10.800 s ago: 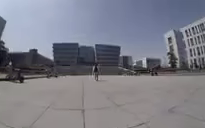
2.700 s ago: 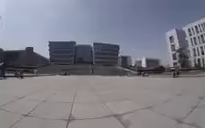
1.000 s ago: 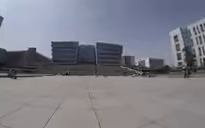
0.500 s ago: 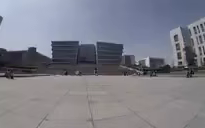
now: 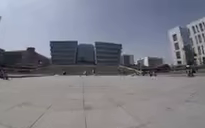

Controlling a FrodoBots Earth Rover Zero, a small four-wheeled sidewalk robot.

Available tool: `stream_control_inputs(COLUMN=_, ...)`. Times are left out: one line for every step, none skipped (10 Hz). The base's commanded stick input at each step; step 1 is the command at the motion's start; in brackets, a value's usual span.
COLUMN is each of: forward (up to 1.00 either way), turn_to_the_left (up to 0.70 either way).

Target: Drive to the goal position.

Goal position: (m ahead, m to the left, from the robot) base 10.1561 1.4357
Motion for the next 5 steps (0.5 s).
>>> stream_control_inputs(forward=0.45, turn_to_the_left=0.00)
stream_control_inputs(forward=0.45, turn_to_the_left=0.00)
stream_control_inputs(forward=0.45, turn_to_the_left=0.00)
stream_control_inputs(forward=0.45, turn_to_the_left=0.00)
stream_control_inputs(forward=0.45, turn_to_the_left=0.00)
